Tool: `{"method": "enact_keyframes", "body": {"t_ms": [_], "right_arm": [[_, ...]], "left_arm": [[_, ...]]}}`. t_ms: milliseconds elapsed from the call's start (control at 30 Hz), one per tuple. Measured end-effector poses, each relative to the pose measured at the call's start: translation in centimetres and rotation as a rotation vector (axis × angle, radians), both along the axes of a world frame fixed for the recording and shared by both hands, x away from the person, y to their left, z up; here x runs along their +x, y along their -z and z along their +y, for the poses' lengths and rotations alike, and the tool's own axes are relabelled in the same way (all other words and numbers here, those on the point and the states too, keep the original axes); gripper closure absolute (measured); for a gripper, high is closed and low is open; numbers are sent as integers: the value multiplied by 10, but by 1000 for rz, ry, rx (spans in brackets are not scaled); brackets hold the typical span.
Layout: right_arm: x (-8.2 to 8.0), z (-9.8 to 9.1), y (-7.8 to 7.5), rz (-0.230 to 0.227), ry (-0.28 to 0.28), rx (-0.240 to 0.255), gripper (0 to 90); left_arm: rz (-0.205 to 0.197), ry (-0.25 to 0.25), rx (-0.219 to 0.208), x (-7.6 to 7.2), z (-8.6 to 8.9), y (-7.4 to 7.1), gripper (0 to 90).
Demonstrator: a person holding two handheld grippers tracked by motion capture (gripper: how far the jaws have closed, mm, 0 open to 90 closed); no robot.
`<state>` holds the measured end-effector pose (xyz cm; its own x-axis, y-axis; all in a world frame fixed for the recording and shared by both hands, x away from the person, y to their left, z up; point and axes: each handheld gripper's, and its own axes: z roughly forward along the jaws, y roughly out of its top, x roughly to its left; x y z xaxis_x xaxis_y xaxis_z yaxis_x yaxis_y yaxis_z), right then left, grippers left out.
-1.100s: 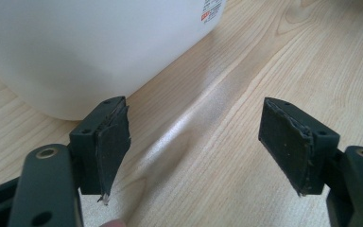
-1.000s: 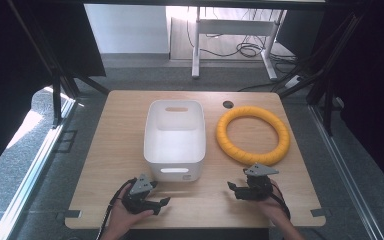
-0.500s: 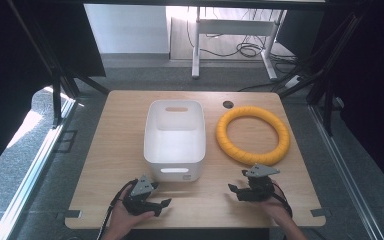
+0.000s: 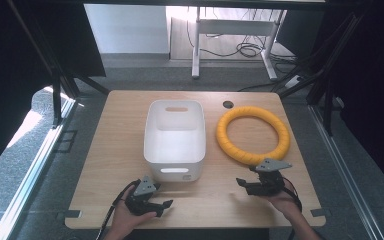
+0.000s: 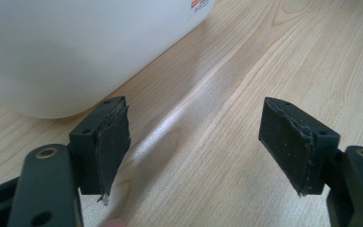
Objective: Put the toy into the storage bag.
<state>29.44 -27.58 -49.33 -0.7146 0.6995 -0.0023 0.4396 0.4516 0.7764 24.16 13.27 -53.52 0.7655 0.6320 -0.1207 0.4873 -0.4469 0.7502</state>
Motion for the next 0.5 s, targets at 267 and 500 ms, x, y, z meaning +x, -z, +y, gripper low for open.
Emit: {"method": "enact_keyframes", "body": {"t_ms": [267,500], "right_arm": [[19,-2,-18,40,-3,28,278],[41,5,-39,30,-70,-100,274]], "left_arm": [[3,1,1,-1,-3,-1,254],[2,5,3,-1,-4,-1,253]]}}
